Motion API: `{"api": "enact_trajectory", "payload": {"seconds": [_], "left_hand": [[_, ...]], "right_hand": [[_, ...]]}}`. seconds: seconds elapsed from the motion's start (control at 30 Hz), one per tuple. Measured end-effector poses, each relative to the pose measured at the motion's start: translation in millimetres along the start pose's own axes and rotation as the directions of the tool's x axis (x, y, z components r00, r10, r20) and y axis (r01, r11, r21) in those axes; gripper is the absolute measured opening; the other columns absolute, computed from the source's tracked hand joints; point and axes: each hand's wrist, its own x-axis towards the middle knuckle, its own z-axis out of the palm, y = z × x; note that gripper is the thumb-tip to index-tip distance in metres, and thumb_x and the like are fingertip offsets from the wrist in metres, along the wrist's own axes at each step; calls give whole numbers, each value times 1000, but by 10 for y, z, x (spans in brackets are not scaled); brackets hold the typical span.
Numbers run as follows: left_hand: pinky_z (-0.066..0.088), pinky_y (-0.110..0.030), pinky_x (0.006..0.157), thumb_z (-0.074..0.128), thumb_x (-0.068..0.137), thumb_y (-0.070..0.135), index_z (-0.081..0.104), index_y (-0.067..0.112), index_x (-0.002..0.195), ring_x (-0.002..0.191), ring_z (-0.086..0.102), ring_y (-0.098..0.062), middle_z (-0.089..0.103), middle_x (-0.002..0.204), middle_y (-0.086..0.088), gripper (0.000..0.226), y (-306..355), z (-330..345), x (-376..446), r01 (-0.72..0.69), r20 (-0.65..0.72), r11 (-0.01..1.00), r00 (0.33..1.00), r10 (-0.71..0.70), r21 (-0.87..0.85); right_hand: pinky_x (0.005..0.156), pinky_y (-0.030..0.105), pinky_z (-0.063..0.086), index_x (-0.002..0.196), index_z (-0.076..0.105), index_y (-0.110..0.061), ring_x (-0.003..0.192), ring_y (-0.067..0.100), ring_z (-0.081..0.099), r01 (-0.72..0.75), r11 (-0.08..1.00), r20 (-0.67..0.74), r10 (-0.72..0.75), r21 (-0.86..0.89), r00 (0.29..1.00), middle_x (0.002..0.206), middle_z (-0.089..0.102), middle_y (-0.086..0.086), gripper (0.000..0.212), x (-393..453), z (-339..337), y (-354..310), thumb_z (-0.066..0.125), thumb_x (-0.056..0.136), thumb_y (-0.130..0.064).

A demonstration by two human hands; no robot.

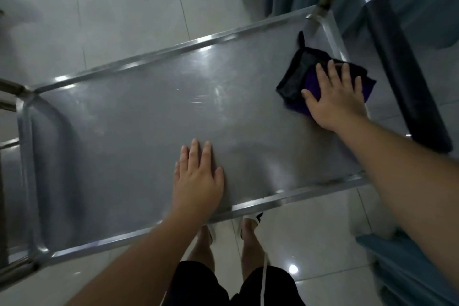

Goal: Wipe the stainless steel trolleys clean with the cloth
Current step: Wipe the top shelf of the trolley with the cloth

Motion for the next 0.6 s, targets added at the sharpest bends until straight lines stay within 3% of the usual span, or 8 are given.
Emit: {"api": "enact_trajectory", "payload": {"seconds": [0.2,0.4,0.47,0.53,0.6], "left_hand": [[5,-49,131,39,107,55,3,28,170,163,-9,-30,-6,178,-4,77,71,-147,25,5,105,999,994,-9,39],[9,-45,131,47,106,41,17,22,168,163,2,-27,4,177,-6,72,111,-324,14,49,158,997,987,-39,-60],[14,-44,130,49,103,33,28,18,163,162,7,-29,11,176,-10,65,131,-377,-96,61,156,994,987,-45,-95],[16,-45,129,49,101,27,34,15,159,161,9,-30,13,175,-12,61,112,-415,-260,58,162,992,986,-40,-110],[18,-45,128,50,101,27,33,14,159,161,10,-30,13,174,-12,63,34,-440,-451,51,167,994,985,-34,-99]], "right_hand": [[129,54,0,166,-5,-25,160,29,-8,83,996,20,-84,21,996,175,-9,2,94,-1123,528,255,7,94,-84],[127,58,12,167,13,-20,160,33,5,234,972,-11,-234,10,972,174,9,6,99,-1944,932,286,34,93,-83],[125,60,18,165,22,-18,158,37,16,312,950,-21,-312,-9,950,172,18,9,93,-2092,993,248,56,94,-67],[122,62,26,162,33,-14,154,40,28,369,929,-29,-370,-26,929,168,29,12,91,-2174,1014,205,78,86,-36],[120,60,32,158,42,-14,150,40,36,385,922,-23,-386,-43,922,164,39,12,88,-2218,972,165,83,80,-18]]}}
